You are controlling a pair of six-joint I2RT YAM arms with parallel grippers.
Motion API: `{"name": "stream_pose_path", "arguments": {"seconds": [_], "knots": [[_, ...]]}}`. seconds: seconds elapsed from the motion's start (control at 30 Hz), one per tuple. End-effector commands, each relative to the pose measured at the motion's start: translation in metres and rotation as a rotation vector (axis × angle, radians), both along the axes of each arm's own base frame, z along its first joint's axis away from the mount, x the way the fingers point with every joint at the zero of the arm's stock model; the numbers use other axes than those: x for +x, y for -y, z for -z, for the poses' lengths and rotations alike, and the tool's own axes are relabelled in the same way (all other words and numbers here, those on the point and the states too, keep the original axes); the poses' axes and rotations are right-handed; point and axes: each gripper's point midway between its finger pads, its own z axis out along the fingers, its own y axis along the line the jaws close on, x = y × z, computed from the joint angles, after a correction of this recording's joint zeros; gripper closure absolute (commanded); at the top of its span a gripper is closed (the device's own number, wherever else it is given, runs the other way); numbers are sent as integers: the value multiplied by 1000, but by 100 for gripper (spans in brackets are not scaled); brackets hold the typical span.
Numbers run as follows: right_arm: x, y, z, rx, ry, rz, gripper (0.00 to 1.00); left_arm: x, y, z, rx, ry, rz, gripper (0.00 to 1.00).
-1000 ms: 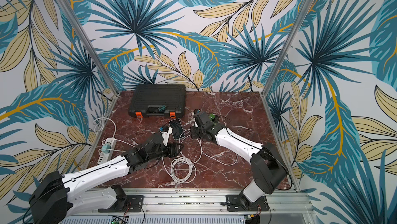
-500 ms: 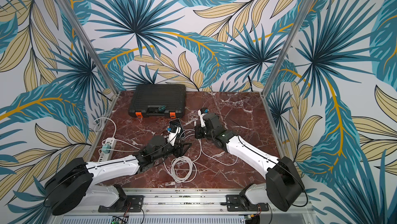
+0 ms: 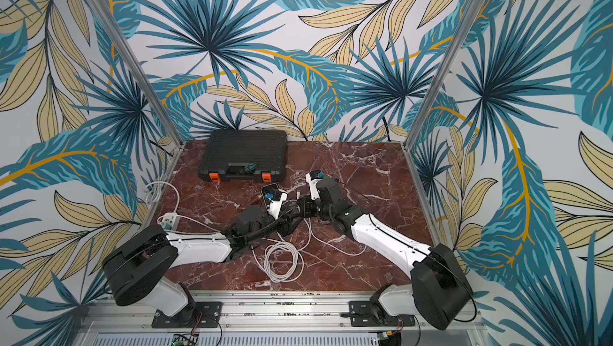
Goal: Plug the charging cable into the phone
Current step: Pick up the charging cable from the center of the board.
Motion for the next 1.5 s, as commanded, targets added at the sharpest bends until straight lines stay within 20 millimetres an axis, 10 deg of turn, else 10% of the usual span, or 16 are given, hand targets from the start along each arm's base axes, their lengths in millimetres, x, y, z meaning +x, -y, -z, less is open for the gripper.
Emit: {"name": "stream_pose_path", "arguments": {"seconds": [0.0,0.5,0.83,1.07,1.47], "knots": [[-7,0,-4,40,-7,-16,100,10,4,-19,-51,87,-16,42],[-12,6,3,35,-14,-10,100,11,13,-22,-70,111,18,66],[-12,13,-11,51,35,-20,100,5,15,-20,-30,121,67,100],[-24,25,-51,99,225,-114,25,-17,13,-36,-64,105,210,100],[-93,41,-109,369,636,-330,25,-84,13,-108,-210,223,530,100]]}}
